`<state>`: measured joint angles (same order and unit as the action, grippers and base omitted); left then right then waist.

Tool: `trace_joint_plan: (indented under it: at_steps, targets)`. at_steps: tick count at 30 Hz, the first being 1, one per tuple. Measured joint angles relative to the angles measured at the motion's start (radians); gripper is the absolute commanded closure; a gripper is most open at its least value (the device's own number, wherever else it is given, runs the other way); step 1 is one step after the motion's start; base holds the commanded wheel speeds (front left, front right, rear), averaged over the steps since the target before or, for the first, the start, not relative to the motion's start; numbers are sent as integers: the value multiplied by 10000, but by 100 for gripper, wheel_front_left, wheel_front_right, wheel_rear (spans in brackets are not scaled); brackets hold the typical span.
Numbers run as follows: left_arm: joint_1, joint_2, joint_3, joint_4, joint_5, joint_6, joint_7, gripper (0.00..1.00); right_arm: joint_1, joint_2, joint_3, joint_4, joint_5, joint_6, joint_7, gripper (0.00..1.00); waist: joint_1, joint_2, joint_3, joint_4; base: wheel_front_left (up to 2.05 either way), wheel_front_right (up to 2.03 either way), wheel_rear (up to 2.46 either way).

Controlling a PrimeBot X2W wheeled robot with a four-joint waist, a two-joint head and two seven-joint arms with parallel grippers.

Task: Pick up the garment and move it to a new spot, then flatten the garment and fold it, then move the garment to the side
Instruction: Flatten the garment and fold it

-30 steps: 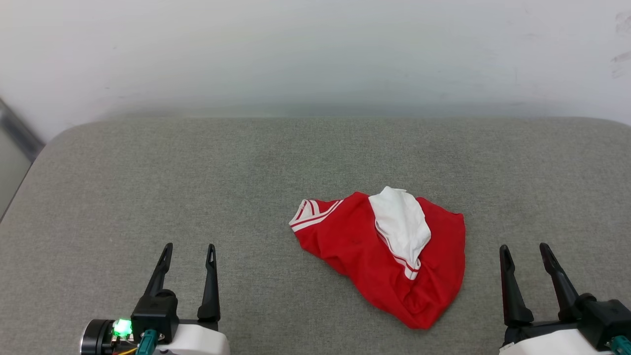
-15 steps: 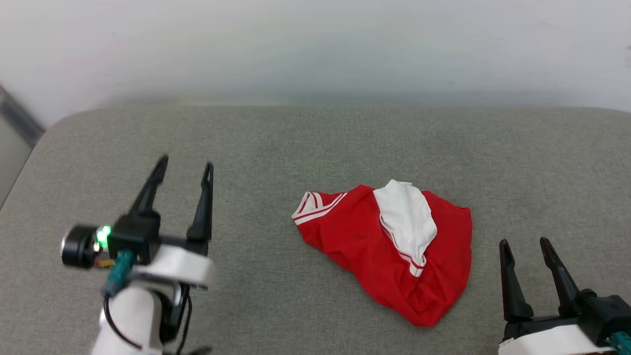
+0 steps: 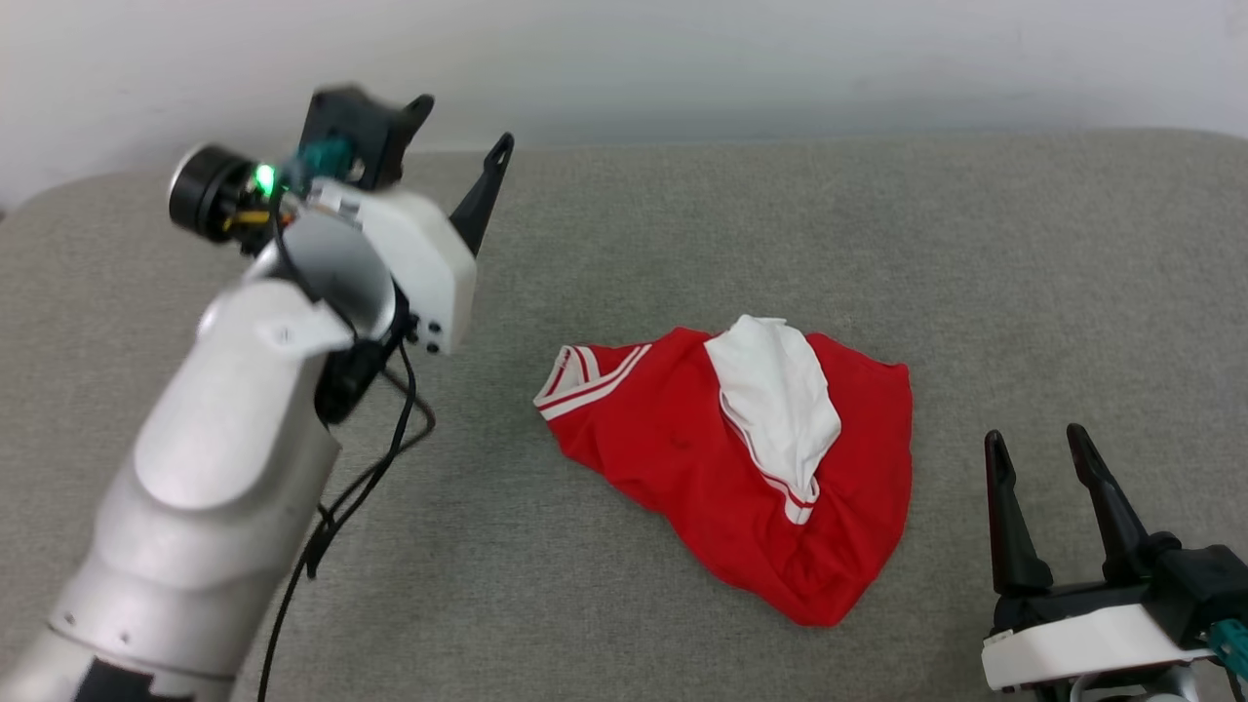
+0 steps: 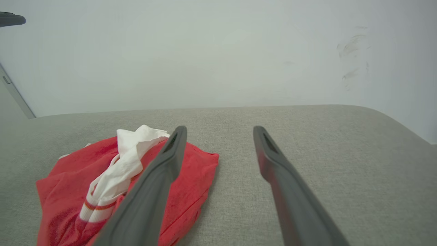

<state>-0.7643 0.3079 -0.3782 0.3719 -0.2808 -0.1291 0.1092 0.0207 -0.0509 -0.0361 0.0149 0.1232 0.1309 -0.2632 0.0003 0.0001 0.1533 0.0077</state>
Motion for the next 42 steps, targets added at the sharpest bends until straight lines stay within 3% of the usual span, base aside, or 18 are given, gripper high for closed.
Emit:
trace_joint_plan:
  at_steps: [8,15,21,32,33,34,39,42]
  targets:
    - [-2179,1166,-2692,245,-3267,0,4056,0,-428,0,100,-61,2,0,0,0,0,0,705,-438,0,0,0]
    - [-3130,1697,-4345,675,-5242,0,6529,0,-841,-2,134,-121,6,0,0,0,-1,0,1387,-894,0,0,0]
    - [-3366,2061,-5647,1024,-6149,0,7563,0,-1071,-2,182,-136,96,0,0,0,-1,0,1891,-1304,0,0,0]
    - [-3359,2477,-7578,1112,-7170,13,7833,0,-1294,-2,194,-134,184,0,0,0,-2,0,2317,-1669,0,0,0]
    - [-3428,2495,-7741,1093,-7217,13,7728,72,-1308,-2,194,-130,184,0,0,0,-3,0,2328,-1660,0,0,0]
    - [-3491,2508,-7902,1062,-7208,13,7584,100,-1343,-2,196,-125,184,0,0,0,-3,0,2331,-1649,0,0,0]
    - [-3686,2464,-8195,1009,-7296,-2,6180,100,-1396,0,140,-100,176,0,0,0,-3,0,2150,-1530,0,0,0]
    - [-4079,2692,-7952,765,-7354,0,4675,100,-1215,0,67,-59,178,0,0,0,-2,0,1848,-1392,0,0,0]
